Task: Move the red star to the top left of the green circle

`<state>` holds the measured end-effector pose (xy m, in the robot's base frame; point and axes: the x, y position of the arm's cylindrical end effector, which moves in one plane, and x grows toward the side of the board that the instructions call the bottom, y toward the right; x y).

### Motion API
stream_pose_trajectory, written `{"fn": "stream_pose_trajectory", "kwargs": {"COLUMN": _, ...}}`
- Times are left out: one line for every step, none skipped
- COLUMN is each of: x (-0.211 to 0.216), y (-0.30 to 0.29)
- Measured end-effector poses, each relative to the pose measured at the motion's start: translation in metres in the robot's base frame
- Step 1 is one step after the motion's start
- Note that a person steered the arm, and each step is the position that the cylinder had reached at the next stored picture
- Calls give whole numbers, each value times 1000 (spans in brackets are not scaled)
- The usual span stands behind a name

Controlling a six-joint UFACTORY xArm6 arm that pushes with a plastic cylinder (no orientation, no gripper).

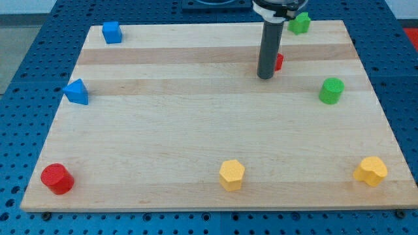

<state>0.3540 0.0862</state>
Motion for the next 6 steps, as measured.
{"fn": "stream_pose_trajectory", "kwargs": {"x": -37, "y": -10}}
{"fn": "stream_pose_trajectory", "kwargs": {"x": -37, "y": 27}}
{"fn": "stream_pose_trajectory", "kwargs": {"x": -40, "y": 29}}
{"fn": "stream_pose_trajectory", "kwargs": {"x": -77, "y": 30}}
{"fn": "stream_pose_trajectory", "kwargs": {"x": -71, "y": 62}}
{"fn": "stream_pose_trajectory", "kwargs": {"x": -29, "y": 65}}
